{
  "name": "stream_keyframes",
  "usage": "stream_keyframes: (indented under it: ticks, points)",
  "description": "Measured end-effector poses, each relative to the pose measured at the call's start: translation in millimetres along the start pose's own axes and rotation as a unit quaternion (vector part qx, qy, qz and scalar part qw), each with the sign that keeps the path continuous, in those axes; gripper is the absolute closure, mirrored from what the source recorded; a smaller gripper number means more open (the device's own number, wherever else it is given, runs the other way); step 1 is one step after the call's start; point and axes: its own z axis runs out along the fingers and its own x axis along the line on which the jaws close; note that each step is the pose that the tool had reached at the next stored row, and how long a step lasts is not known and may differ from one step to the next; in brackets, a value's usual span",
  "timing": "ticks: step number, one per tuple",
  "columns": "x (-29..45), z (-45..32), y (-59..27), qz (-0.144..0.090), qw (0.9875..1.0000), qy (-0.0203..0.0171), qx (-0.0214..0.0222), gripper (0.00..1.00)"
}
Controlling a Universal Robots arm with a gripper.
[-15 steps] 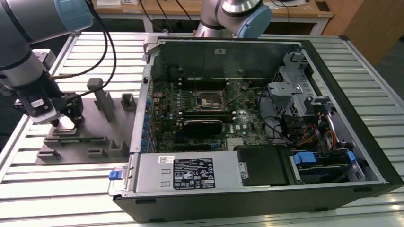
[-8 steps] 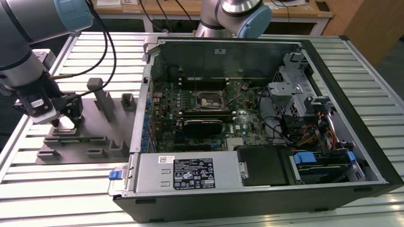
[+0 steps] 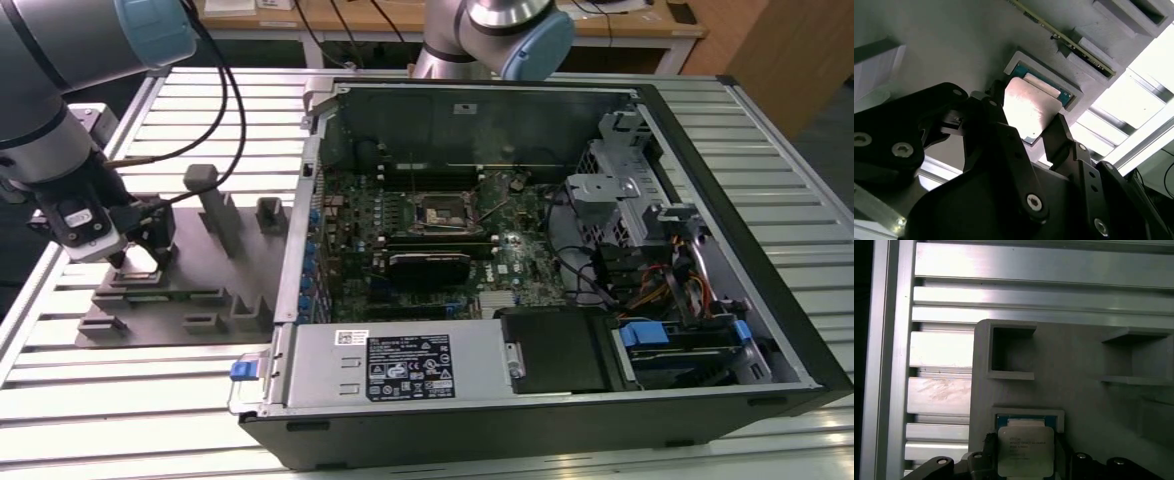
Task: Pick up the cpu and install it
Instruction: 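Pick up the cpu and move it towards the insertion slot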
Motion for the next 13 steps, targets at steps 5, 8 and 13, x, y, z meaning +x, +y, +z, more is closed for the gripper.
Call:
stream_keyframes:
  ticks: [5,8,13]
  points:
    - [-0.1,-9.0,0.4,0.0,1.0,0.0001,0.0001,0.46]
    - [-0.2,-14.5,0.6,0.0,1.0,0.0001,0.0001,0.46]
    - [-0.4,-23.6,1.0,0.0,1.0,0.0001,0.0001,0.46]
